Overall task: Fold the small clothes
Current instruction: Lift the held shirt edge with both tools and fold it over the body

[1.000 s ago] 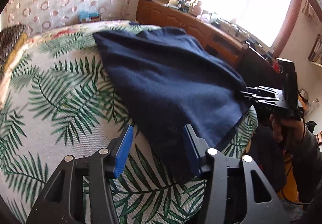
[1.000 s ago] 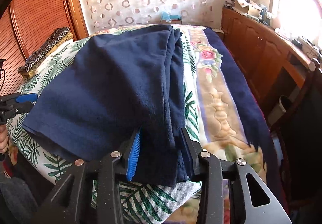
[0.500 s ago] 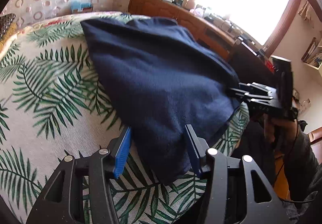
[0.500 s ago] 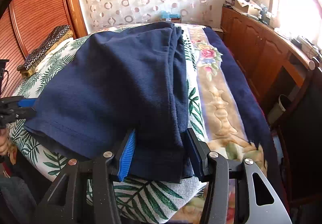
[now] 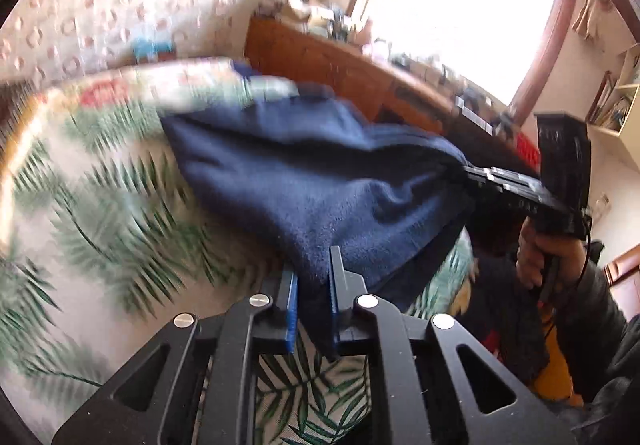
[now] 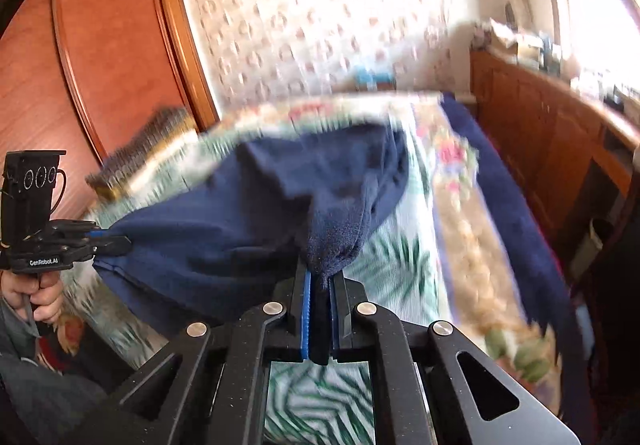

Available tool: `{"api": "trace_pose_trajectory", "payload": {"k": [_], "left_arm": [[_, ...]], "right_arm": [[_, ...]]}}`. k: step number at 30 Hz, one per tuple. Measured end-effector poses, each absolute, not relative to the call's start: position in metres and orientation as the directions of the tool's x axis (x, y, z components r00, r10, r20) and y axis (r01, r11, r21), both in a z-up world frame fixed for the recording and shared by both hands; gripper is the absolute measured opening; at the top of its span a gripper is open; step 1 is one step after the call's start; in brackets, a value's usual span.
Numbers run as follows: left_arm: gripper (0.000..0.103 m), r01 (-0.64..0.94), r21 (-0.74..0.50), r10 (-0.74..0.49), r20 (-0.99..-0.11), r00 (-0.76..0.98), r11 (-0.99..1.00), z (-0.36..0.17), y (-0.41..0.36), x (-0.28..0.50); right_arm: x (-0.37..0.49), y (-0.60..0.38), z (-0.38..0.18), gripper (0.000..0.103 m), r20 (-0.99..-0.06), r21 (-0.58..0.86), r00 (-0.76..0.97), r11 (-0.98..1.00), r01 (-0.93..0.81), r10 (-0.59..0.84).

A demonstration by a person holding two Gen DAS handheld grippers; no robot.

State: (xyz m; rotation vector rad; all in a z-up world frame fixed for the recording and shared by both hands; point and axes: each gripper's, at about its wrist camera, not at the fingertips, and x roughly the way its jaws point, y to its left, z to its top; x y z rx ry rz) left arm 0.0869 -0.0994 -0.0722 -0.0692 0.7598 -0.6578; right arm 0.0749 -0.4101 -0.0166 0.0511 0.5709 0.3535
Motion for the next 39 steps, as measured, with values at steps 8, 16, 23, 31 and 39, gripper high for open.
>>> {"api": "trace_pose_trajectory", "payload": {"k": [8, 16, 23, 31, 39], "left_arm": [[0.012, 0.541, -0.232, -0.583, -0.446, 0.679, 0.808, 0.056, -0.056, 0.079], [0.012, 0.459, -0.233, -0.515, -0.413, 0.751, 0.857, 0.099, -0.011, 0.105], [0.012, 0.36, -0.184, -0.404, -0.376, 0.834, 0.915, 0.116, 0.02, 0.137], [0.012, 0.358, -0.149, -0.384, -0.471, 0.794, 0.922, 0.056, 0.028, 0.105], [0.012, 0.321, -0.239, -0.389, -0.718, 0.577, 0.917, -0.101, 0.015, 0.073]], "right_arm": [[0.046, -0.387, 0.089, 0.006, -0.309, 0.047, 0.87, 0.92, -0.389, 0.384], [0.072, -0.354, 0.151, 0.006, -0.264, -0.017, 0.859, 0.889, -0.458, 0.438], [0.143, -0.328, 0.176, 0.006, -0.231, -0.049, 0.868, 0.886, -0.461, 0.439], [0.138, -0.315, 0.131, 0.006, -0.276, -0.057, 0.839, 0.864, -0.501, 0.469], [0.116, -0.324, -0.029, 0.006, -0.57, 0.063, 0.667, 0.835, -0.546, 0.48]]}}
